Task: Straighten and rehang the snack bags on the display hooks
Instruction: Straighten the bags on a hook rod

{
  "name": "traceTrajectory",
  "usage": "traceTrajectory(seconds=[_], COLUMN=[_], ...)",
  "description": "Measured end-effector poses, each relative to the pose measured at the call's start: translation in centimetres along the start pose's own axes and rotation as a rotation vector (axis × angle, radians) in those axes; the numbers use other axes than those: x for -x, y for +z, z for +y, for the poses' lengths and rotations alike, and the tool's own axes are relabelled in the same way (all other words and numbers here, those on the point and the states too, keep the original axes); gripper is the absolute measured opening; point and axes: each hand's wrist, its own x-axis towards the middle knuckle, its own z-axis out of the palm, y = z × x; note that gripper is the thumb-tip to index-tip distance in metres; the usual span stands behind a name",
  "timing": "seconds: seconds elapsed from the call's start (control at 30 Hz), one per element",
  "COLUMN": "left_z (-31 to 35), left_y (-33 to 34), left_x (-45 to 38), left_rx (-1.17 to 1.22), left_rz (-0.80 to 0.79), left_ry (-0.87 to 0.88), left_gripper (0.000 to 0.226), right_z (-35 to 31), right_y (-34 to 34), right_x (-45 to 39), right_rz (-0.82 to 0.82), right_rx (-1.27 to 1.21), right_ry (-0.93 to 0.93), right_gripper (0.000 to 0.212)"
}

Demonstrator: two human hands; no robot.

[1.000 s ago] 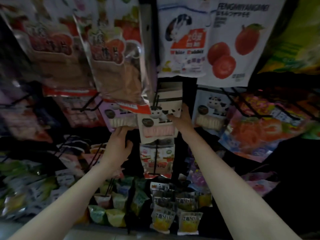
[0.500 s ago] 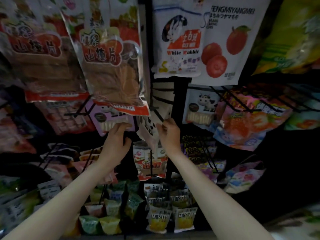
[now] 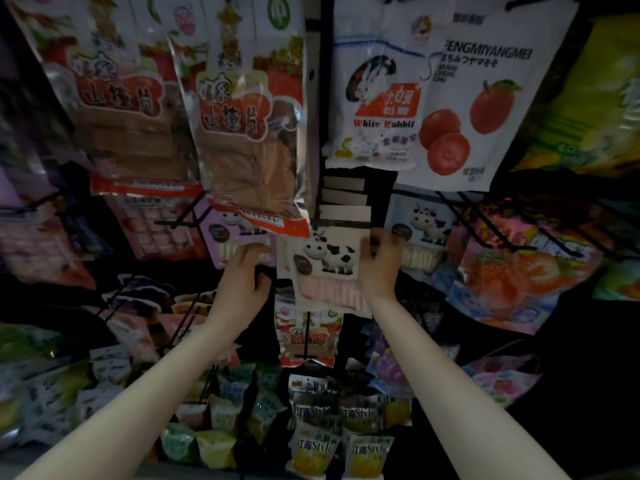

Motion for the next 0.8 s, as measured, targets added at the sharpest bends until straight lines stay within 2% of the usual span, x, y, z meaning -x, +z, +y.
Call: traceTrajectory(seconds=[0.07,0.13,0.2,0.27,0.33,0.43,0.5,0.63,0.7,0.8], left_z=[0.2,0.6,0.9,1.3,1.6,1.6,1.4,0.9,0.2,-0.9], left_y=[-1.4,-3.1,-4.9,-6.5,-7.8,-9.5,-10.9,-13.3,-14.0,-14.6], left_x=[0.4,0.8,0.8,0.6,0.2,0.3,0.4,0.1,0.0,-0.1], left_rx=[0.024,0.033,0.042,0.066,0.103,0.161,0.19,0.227,0.242,0.265], left_rz=[0.097,0.174,0.216,0.244,0.281,0.309,0.314,0.309,0.244,0.169], left_ry=[0.009,0.064,0.177,0.25,0.267,0.305,0.304,0.238,0.173,0.144], left_gripper=[0.035,0.033,0.031,0.028,0.03,0.036,0.038,0.04,0.044,0.046], right_z=[-2.4,-5.4,-8.5,-11.5,-13.7,-15.4,-16.2,-17.3,-17.9,-19.3], right_y=[-0.9,-2.0,-2.5,-2.0,-0.8,1.0,2.0,2.7,1.8,-1.2], right_x=[0.3,1.2,2.0,2.3,2.2,1.8,1.7,2.0,2.4,3.1], right_rz=[0.086,0.11,-0.017,-0.247,-0.393,-0.446,-0.41,-0.28,-0.271,-0.307], right_rx=[-0.073,-0.154,-0.225,-0.225,-0.159,-0.127,-0.126,-0.151,-0.164,-0.196], right_ry=[-0.049,-0.185,-0.304,-0.294,-0.25,-0.195,-0.113,-0.025,0.007,0.015], right_gripper=[0.011,0.007,0.01,0.025,0.045,0.075,0.087,0.072,0.063,0.037])
